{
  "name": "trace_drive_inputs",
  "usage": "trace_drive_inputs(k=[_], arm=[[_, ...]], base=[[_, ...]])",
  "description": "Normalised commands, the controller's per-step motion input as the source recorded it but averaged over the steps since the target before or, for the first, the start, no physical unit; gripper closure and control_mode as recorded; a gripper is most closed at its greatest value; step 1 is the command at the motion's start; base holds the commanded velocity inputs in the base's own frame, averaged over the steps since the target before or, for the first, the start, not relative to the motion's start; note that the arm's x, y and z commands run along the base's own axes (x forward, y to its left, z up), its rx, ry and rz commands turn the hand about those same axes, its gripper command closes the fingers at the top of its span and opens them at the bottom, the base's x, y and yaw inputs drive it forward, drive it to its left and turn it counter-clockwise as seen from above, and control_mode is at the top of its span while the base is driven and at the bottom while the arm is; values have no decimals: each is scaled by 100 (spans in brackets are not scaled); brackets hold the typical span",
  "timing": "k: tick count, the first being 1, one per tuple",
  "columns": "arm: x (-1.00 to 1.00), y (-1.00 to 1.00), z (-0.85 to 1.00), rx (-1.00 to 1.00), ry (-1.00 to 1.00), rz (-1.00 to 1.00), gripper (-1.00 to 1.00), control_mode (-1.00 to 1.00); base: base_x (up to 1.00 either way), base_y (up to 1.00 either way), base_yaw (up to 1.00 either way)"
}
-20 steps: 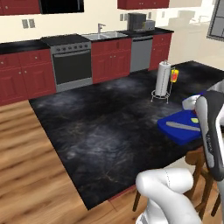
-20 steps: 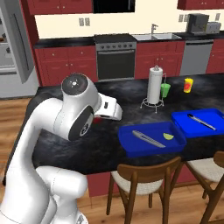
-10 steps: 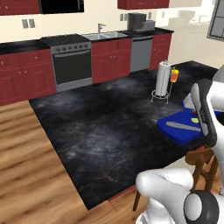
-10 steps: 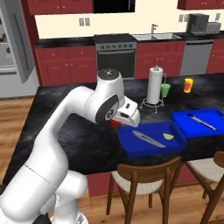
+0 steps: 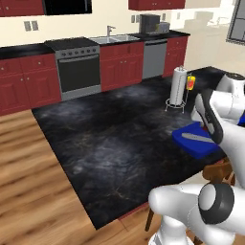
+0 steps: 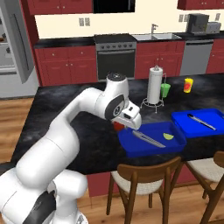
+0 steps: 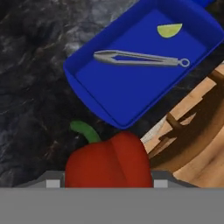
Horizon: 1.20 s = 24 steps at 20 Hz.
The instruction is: Gather the bell pepper and lemon wedge from the fridge and place them on a tray on the dining counter. Then gather the steak and chicken drumstick from the fridge and place them on the other tray.
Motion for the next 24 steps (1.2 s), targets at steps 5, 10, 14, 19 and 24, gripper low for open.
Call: trace_drive_inputs(k=[5,10,14,19,24], arm=[[30,-19,-45,4,8,-7,100,-100],[14,-26,-46,5,9,-8,100,-100],[19,-11,-33,3,8,-9,100,-100],[26,-4,-27,2,8,-10,100,-100],[32,-15,-28,2,4,-9,100,-100]], base=[[0,0,0],[0,0,0],[0,0,0],[0,0,0],[0,0,0]])
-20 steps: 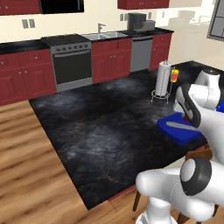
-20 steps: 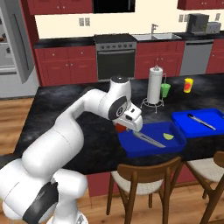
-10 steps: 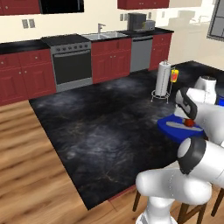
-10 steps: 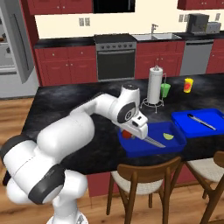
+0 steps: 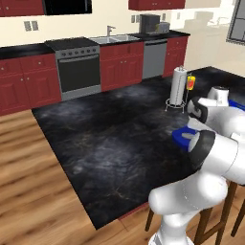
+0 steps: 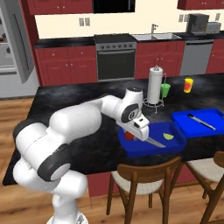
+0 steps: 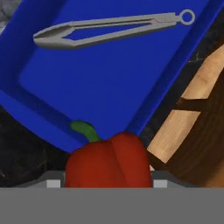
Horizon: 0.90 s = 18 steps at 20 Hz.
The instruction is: Gather the bell pepper and lemon wedge from the fridge and place them on a tray on the dining counter. Then gather the steak and chicken drumstick from the fridge and place them on the other tray.
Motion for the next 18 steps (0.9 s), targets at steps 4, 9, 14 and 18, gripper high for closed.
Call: trace_drive_inputs(k=[4,9,14,18], arm=[[43,-22,-24,2,0,-7,100,-100],[40,-7,-20,0,0,-6,100,-100],[2,0,-10,0,0,-6,100,-100],[0,0,-19,0,1,-5,100,-100]], base=[[0,0,0],[0,0,0],[0,0,0],[0,0,0]])
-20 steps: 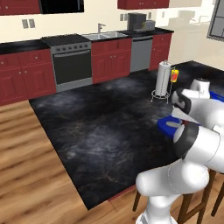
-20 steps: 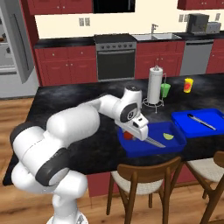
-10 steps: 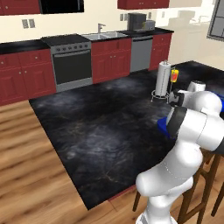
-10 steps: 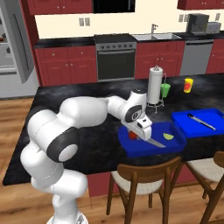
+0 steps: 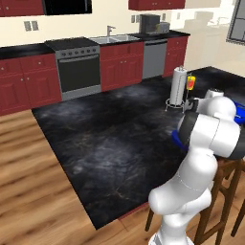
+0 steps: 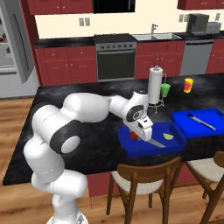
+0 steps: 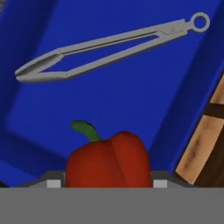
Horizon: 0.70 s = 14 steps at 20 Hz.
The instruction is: Gather the bell pepper and lemon wedge from the fridge and place them on a tray on the dining counter. Then gather the steak and chicken drumstick from the fridge and place them on the other tray.
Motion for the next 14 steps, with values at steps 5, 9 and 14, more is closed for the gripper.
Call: trace_drive_inputs(k=[5,9,14], arm=[[8,0,-31,0,2,-3,100,-100],[4,0,-30,0,5,-4,100,-100],[5,0,-23,0,4,-4,100,-100]], base=[[0,0,0],[0,0,0],[0,0,0]])
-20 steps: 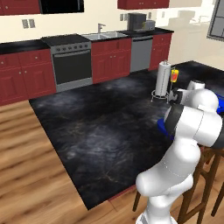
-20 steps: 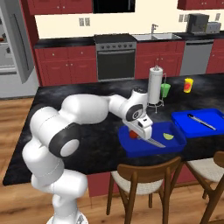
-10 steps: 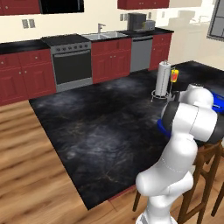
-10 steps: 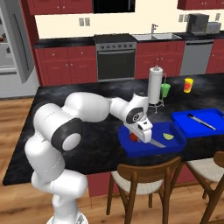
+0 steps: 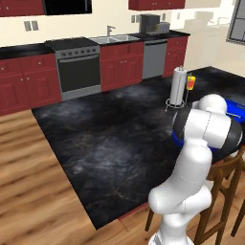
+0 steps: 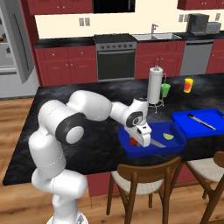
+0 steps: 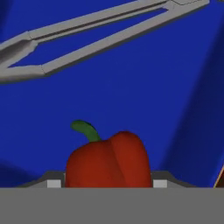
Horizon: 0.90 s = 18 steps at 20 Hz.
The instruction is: Gather the bell pepper and lemon wedge from the fridge and place them on a tray on the dining counter. Then gather the steak and chicken drumstick from the fridge and place them on the other tray.
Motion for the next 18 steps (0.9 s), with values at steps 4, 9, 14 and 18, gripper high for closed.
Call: trace_drive_inputs(k=[4,9,14,18], arm=[[9,0,-22,0,4,-4,100,-100],[8,-1,-19,0,4,-4,100,-100],[5,-11,-6,1,3,-6,-100,-100],[0,-1,1,0,0,-4,-100,-100]], base=[[0,0,0],[0,0,0],[0,0,0],[0,0,0]])
